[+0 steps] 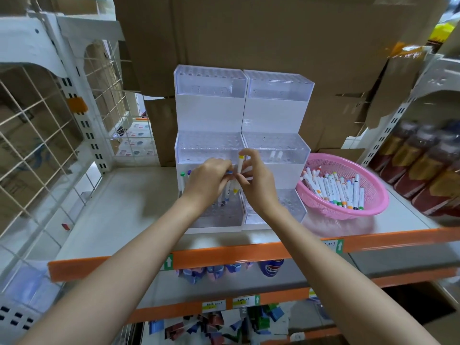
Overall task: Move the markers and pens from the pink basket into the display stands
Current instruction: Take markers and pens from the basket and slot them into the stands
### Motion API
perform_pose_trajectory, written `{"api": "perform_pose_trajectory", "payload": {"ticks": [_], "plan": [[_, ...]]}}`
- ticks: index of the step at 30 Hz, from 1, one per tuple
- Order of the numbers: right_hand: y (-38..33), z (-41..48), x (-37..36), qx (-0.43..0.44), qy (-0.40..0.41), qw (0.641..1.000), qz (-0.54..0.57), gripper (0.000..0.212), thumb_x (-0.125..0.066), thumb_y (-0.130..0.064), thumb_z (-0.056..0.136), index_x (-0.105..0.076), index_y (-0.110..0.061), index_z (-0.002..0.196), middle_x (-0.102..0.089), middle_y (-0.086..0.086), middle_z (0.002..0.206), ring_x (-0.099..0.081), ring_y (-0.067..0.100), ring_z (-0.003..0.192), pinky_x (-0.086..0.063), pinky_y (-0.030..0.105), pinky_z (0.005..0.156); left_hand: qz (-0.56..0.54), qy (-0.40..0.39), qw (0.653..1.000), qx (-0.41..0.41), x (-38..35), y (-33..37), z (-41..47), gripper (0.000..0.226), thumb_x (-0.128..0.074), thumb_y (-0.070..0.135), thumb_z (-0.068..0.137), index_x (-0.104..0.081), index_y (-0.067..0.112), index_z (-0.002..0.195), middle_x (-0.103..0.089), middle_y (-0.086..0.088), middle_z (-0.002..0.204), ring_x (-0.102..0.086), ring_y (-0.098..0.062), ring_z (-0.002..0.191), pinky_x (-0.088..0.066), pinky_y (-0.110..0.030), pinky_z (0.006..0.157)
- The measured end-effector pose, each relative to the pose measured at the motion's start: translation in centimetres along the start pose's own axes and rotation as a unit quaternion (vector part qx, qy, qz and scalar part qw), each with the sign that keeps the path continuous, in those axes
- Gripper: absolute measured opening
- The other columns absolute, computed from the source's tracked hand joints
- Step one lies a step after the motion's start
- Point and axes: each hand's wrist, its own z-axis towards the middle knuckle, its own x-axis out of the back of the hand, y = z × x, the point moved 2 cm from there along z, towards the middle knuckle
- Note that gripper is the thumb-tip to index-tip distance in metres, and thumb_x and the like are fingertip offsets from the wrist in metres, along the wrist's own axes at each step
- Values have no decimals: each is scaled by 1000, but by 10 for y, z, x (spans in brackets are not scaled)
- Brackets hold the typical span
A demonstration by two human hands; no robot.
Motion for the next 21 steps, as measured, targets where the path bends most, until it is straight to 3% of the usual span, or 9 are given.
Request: {"api": "perform_pose_trajectory", "payload": {"ticks": [4,8,12,15,19,21], "plan": [[1,-1,0,-4,-1,1000,6,46,-63,3,83,-47,-23,117,-59,1,86,-65,21,74,-55,46,71,25,-3,1000,-12,0,-1,0,10,-71,13,82,-63,6,82,-64,-8,76,-60,-29,75,-44,-34,54],[1,-2,-2,-7,-2,1000,12,47,-64,2,83,-46,-27,115,-59,2,85,-65,21,72,-55,46,69,32,-9,999,1,0,-1,2,9,-64,14,88,-66,6,87,-66,-9,82,-60,-30,82,-47,-37,57],[0,-3,0,-4,-3,1000,-8,52,-64,2,83,-41,-35,112,-59,0,86,-64,20,73,-55,46,70,32,-12,999,29,-1,1,5,10,-62,19,89,-67,11,91,-66,-8,87,-59,-28,86,-35,-29,60],[0,-3,0,-5,-5,1000,-21,55,-62,3,83,-39,-38,110,-59,0,87,-64,21,76,-55,47,71,42,-18,998,31,-2,1,4,9,-65,20,88,-68,12,90,-63,-10,83,-59,-30,81,-37,-30,59],[1,-4,0,3,-8,999,-31,50,-62,-1,86,-37,-37,111,-62,3,89,-66,21,74,-56,45,69,45,-14,999,-23,-3,-2,1,8,-74,8,77,-67,7,77,-62,-8,71,-59,-31,69,-45,-32,53],[2,-4,1,5,-8,999,-33,47,-62,-4,88,-37,-37,111,-62,4,88,-66,20,72,-56,43,68,52,-19,997,-60,-3,-3,-1,8,-74,3,75,-67,4,78,-64,-8,74,-59,-30,71,-52,-37,54]]}}
